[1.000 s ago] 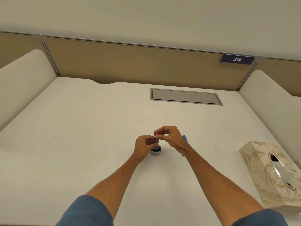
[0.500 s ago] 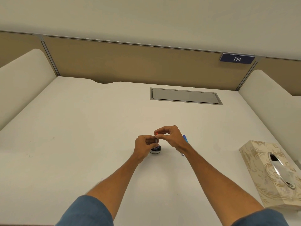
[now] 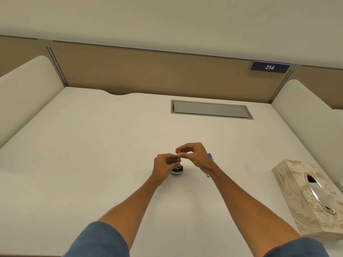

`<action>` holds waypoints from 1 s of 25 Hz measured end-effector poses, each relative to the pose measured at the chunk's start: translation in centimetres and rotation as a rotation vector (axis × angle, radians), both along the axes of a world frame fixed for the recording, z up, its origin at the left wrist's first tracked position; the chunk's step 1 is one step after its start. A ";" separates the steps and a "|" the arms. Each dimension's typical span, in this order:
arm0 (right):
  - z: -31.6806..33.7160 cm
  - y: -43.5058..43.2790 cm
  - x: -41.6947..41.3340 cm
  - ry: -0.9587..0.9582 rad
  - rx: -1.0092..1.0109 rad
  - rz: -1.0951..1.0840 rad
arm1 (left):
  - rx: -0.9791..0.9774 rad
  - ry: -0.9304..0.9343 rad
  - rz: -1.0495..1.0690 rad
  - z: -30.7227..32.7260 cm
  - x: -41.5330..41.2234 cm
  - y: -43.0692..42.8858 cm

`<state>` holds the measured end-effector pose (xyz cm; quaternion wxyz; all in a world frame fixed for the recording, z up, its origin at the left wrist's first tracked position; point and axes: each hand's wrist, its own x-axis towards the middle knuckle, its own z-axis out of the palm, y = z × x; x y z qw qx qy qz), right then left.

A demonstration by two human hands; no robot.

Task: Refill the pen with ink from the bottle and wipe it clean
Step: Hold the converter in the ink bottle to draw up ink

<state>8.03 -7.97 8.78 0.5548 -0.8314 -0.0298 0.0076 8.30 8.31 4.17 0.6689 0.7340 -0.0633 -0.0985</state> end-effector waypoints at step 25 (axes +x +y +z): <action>0.1 0.0 -0.1 -0.026 0.003 0.011 | 0.009 -0.002 -0.002 0.0 0.0 0.0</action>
